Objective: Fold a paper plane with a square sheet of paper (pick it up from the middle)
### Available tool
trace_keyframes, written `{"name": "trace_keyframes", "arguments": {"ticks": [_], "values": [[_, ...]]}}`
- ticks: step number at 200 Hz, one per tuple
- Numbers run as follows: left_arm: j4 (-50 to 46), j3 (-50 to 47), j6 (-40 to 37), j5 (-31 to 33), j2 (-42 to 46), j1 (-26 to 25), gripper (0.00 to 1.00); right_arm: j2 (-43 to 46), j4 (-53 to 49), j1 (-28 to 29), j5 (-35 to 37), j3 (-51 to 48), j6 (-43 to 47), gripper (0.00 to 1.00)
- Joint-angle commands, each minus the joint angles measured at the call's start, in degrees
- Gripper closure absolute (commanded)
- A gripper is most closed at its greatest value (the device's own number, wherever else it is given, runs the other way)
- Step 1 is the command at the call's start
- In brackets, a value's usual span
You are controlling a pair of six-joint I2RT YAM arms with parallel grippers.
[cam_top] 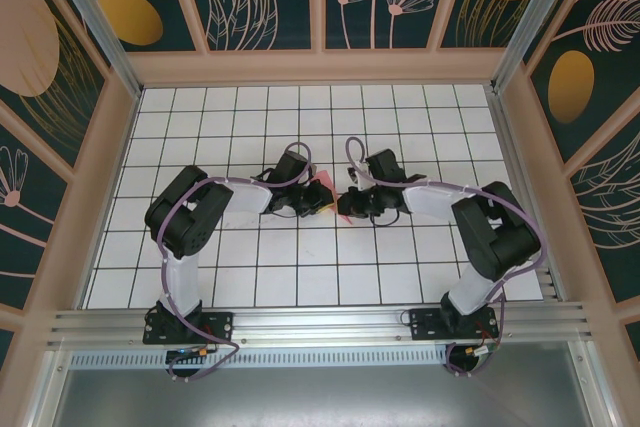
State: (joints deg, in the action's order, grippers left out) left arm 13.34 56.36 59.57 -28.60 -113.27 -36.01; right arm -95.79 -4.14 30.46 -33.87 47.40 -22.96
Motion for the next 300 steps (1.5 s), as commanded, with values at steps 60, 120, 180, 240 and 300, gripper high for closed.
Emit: {"name": "trace_keyframes", "arguments": {"ticks": [60,120,180,240,300], "values": [[-8.97,1.01,-2.4,9.06,-4.75,0.41,0.81,-5.16,-6.42,-0.26,5.16,3.23,2.04,0.93],[-10.61,1.65,-2.7,10.05,-5.05,0.45,0.81,-6.4,-8.18,-0.57,5.98,3.4,3.18,0.94],[-11.31,1.85,-2.69,10.58,-5.29,0.5,0.8,-6.42,-9.21,-0.75,7.4,2.94,3.54,0.94],[-11.6,2.01,-2.82,10.72,-5.44,0.44,0.8,-2.43,-10.19,0.13,2.09,2.25,5.51,0.93],[-11.8,2.02,-2.85,10.8,-5.44,0.47,0.8,-3.53,-11.94,-0.13,6.78,0.81,5.32,0.94]]}}
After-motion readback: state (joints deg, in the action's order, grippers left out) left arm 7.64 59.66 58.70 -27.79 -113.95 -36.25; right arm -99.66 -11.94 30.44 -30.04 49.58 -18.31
